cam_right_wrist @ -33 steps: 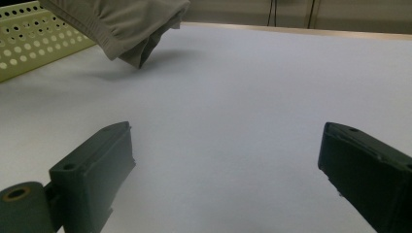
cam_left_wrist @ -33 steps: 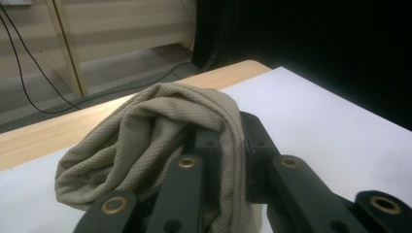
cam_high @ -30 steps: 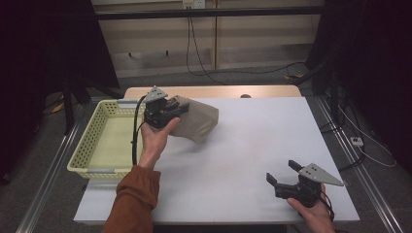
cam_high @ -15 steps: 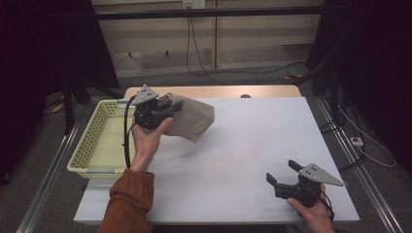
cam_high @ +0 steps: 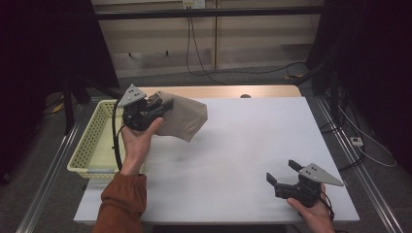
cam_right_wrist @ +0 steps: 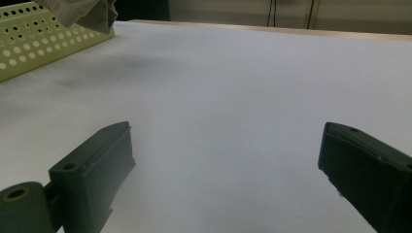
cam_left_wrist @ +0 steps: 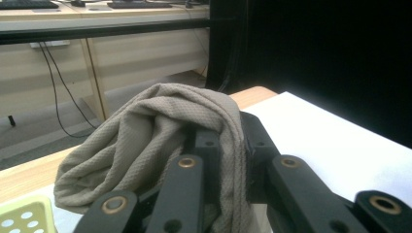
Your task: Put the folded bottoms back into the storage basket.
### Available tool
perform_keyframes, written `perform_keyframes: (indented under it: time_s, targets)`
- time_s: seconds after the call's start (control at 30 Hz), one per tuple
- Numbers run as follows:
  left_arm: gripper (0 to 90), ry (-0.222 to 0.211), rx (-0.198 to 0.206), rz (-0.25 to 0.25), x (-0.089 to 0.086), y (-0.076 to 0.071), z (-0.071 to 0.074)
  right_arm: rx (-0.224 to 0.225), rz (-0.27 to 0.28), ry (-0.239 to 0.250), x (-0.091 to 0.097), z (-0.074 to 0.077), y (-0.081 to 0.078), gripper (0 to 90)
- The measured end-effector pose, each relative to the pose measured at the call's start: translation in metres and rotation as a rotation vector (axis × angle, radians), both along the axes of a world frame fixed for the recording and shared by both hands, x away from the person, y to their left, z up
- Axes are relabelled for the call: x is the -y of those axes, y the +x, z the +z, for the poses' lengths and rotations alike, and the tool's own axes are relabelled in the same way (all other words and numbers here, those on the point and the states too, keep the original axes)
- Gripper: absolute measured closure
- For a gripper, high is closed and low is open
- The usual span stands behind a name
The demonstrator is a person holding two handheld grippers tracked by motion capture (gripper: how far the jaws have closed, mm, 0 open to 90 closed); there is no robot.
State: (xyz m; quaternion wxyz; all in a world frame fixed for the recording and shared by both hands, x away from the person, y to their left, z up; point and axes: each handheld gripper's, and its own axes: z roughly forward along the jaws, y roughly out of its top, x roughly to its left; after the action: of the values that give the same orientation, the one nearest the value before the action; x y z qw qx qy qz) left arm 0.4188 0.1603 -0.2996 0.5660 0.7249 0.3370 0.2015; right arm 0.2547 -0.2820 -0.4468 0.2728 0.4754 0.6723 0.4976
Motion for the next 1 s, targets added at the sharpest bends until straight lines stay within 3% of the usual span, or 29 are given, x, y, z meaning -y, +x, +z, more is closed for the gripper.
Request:
perform_keyframes:
  time_s: [0.37,0.57,1.0]
  targets:
    - [80.7,0.000,0.025,0.023,-0.012,-0.013,0.005,0.002,0.002,-0.001,0.000,0.000,0.000,5.2]
    - [80.6,-0.026,0.037,0.051,-0.026,-0.019,0.010,0.002,0.012,-0.001,0.000,0.000,-0.001,5.2]
    - [80.7,-0.039,0.068,0.079,-0.045,-0.028,0.022,0.004,0.011,-0.003,-0.001,0.000,-0.001,5.1]
